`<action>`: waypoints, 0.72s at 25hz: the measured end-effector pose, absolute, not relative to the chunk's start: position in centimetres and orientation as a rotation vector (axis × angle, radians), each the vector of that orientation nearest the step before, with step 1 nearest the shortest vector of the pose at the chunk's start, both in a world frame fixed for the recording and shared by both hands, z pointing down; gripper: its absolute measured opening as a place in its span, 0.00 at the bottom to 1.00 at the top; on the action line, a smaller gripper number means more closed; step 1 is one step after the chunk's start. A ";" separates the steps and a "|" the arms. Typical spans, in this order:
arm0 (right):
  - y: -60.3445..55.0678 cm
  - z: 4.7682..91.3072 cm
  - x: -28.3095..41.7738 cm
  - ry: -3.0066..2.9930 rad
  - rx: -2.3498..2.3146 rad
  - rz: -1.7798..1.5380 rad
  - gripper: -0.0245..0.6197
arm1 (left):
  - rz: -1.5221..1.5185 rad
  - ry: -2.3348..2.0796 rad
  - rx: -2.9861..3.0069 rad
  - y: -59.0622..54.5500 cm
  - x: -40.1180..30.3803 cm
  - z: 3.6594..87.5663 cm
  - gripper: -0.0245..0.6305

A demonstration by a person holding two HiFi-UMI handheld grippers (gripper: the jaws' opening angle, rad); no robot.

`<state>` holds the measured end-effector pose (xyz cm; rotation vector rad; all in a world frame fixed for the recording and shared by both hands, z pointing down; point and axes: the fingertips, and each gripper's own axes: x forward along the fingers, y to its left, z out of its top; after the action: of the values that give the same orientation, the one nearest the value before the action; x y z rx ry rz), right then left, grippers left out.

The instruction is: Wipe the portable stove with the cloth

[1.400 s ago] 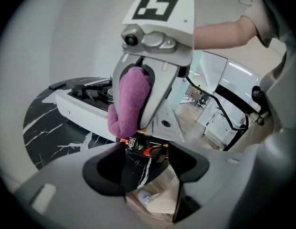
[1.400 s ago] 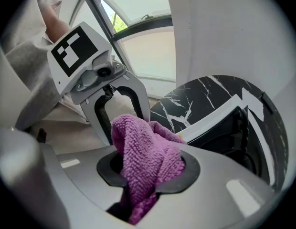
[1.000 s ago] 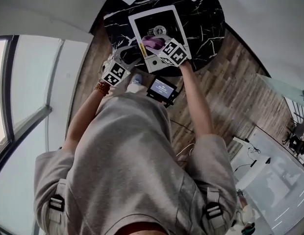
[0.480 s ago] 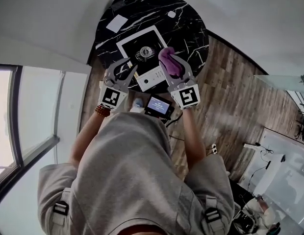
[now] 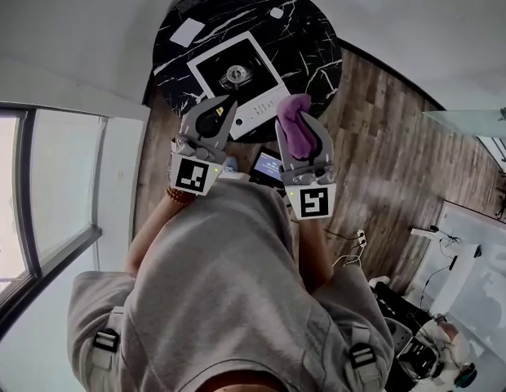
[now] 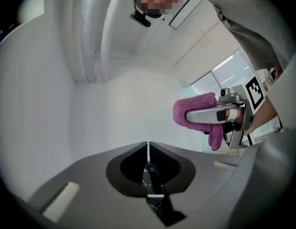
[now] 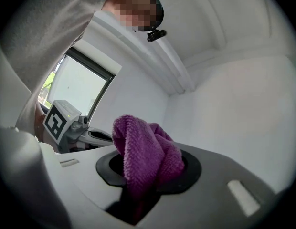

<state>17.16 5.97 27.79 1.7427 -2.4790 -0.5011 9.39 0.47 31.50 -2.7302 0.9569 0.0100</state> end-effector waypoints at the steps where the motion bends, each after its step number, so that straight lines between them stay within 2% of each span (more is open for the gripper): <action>1: 6.4 27.7 17.4 -2.472 1.762 -0.502 0.26 | 0.016 0.953 -2.727 0.7 9.6 31.4 0.05; 18: 8.8 28.7 20.0 -2.374 1.942 -0.454 0.25 | -0.030 0.977 -2.681 2.7 11.3 31.7 0.04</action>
<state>19.95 8.81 28.75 1.9421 -2.3742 -0.4544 11.25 2.70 31.69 -2.6808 0.9774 -0.0299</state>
